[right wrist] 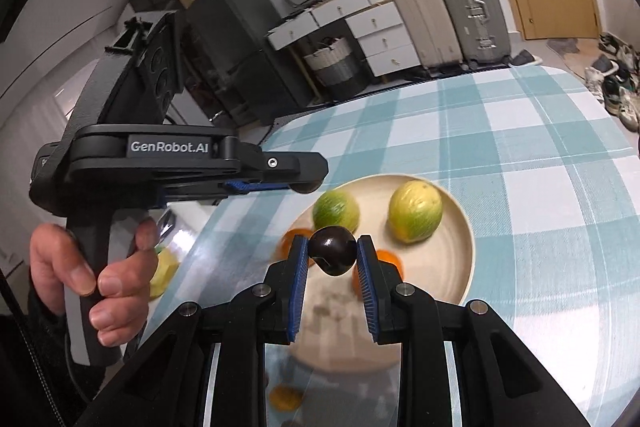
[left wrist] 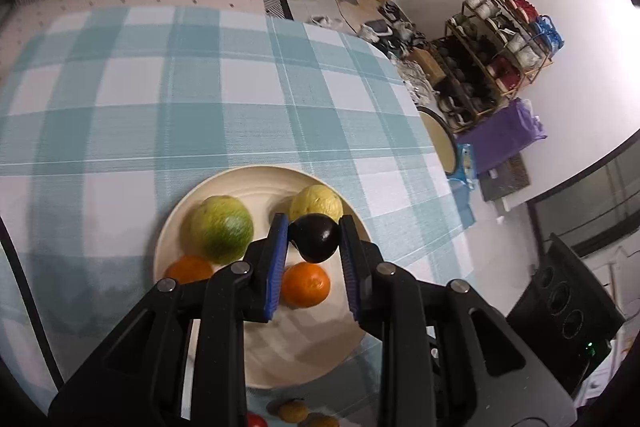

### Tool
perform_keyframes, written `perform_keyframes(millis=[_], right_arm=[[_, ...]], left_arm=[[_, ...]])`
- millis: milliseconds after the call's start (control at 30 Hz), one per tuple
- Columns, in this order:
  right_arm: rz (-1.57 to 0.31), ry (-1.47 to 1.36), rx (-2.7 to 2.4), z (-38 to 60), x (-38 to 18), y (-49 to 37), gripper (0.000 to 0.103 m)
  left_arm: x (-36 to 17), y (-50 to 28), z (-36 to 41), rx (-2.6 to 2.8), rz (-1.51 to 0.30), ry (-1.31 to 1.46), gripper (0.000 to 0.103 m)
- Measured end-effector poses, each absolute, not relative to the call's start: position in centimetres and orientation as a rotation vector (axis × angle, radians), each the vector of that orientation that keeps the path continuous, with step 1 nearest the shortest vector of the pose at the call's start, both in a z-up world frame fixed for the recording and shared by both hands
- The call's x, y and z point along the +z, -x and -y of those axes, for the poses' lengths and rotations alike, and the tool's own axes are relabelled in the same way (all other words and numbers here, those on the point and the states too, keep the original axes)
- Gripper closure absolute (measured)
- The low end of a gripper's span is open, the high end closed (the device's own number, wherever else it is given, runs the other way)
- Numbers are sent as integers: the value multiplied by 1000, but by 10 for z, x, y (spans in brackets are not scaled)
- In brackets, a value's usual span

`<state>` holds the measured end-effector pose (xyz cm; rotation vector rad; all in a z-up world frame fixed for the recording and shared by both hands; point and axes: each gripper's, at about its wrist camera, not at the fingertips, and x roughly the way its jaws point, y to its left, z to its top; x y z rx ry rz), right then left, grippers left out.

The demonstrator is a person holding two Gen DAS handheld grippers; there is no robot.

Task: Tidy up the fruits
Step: 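Carry both dark plums onto the cream plate and open both tools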

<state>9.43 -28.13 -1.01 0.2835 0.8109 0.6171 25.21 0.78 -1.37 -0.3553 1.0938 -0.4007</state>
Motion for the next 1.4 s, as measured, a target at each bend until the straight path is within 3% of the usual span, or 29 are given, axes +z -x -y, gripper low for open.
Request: perform_keyframes(millis=[800,967,1300,1400], right_arm=[[-926,-242,504,246,-45,-161,77],[-907,-262,520,247,-44,-158,55],[-838,-240,529,257,-24,-129,52],[-816,-215,521,260,-18,-117,41]], left_arm=[[-77,-322,-2,-400,-1252,393,80],[-75,-320,2,-399,-1249,381,77],[-43,-294,-6,-362,-1172,348,70],[-32,-281,-9,-340,-1137,322,70]])
